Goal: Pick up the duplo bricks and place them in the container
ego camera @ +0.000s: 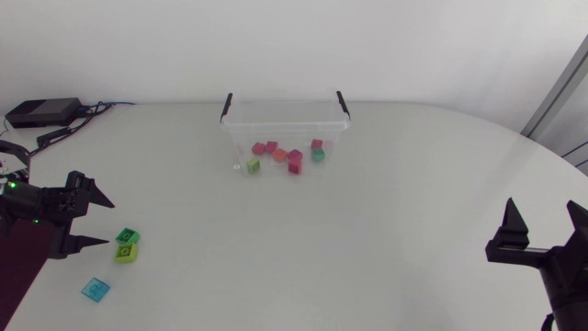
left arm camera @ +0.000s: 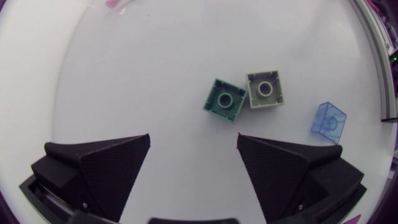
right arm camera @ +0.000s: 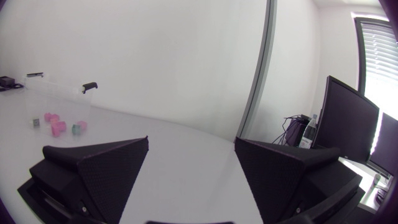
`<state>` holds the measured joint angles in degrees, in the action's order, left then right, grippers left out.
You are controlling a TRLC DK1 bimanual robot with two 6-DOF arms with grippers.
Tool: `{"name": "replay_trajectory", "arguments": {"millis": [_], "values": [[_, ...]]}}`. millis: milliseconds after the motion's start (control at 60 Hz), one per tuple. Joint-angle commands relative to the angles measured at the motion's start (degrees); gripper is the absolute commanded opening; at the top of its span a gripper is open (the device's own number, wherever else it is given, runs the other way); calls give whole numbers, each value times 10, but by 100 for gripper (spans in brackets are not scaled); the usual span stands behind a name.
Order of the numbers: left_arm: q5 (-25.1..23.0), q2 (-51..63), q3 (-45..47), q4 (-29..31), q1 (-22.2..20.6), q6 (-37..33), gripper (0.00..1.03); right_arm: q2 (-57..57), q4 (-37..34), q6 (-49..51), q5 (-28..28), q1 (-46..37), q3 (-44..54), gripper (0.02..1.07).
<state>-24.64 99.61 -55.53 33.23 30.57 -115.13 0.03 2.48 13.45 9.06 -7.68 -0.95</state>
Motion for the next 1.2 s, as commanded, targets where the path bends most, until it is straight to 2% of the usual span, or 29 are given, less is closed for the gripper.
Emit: {"name": "replay_trajectory", "arguments": {"millis": [0, 283, 383, 467, 500, 567, 600, 683, 817, 950, 1067, 1117, 1183], "values": [[14, 21, 8, 17, -13, -35, 96, -4, -5, -7, 1, -4, 12, 102], [29, 27, 17, 27, -54, -39, 96, -4, -5, -7, 1, -3, 12, 102], [39, 33, 14, 27, -66, -38, 93, -4, -5, -7, 1, -3, 12, 102], [45, 33, 15, 27, -76, -38, 85, -4, -5, -7, 1, -4, 12, 102], [50, 34, 16, 27, -77, -38, 81, -4, -5, -7, 1, -3, 12, 102], [56, 36, 18, 27, -80, -38, 59, -4, -5, -7, 1, -3, 12, 102], [57, 36, 18, 27, -80, -38, 53, -4, -5, -7, 1, -4, 12, 102], [57, 30, 18, 30, -83, -37, 22, -4, -5, -7, 1, -3, 12, 102], [72, 24, 12, 51, -91, -31, 22, -4, -5, -7, 1, -3, 12, 102], [66, -8, -28, 101, -98, -12, 22, -4, -5, -7, 1, -3, 12, 102], [18, -52, -87, 157, -128, 34, 22, -4, -5, -7, 1, -3, 12, 102], [-4, -71, -125, 166, -161, 95, 22, -4, -5, -7, 1, -3, 12, 102], [-25, -79, -151, 170, -193, 141, 22, -4, -5, -7, 1, -4, 12, 102]]}}
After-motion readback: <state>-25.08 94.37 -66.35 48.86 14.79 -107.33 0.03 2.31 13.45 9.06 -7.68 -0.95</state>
